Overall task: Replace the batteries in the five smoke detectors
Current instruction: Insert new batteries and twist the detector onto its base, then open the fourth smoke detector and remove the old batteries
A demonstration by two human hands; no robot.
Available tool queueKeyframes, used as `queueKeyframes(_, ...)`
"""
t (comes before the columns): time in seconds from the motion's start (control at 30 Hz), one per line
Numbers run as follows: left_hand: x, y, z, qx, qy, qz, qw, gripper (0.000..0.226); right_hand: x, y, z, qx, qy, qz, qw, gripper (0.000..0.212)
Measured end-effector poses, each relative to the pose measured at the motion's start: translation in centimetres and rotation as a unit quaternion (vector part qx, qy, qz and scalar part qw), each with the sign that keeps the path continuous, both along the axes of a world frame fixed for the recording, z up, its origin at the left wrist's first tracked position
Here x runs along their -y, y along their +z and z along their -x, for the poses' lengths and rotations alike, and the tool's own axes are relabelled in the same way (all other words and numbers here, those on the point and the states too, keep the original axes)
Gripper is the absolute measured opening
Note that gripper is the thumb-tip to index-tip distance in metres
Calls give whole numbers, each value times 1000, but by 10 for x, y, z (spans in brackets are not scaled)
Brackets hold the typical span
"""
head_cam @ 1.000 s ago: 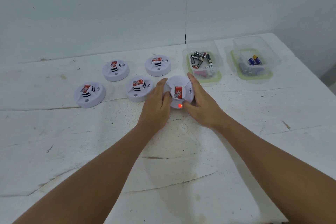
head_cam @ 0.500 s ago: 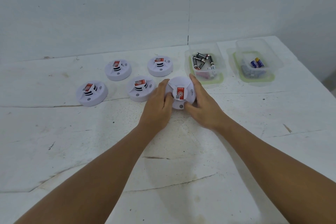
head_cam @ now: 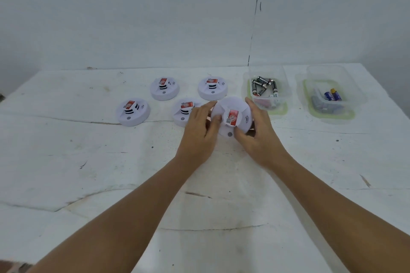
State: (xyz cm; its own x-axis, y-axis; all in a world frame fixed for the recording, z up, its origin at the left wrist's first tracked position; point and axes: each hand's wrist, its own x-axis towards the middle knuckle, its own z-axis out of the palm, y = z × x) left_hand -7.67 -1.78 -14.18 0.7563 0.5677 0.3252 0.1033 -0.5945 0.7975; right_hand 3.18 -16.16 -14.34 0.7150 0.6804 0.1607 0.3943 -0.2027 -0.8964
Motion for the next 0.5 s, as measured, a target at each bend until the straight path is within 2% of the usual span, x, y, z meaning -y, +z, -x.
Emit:
queueKeyframes(0.1,-12,20,11,32,29,18,999,33,-12,19,9,9,20,-53,998,82)
queueKeyframes(0.27,-51,60,36,90,82,42,992,23,-54,66,29,2,43,-97,994,54)
queueKeyframes(0.5,-145,82,80,73,144,100,982,20,-160,88,58,20,63,-79,995,54)
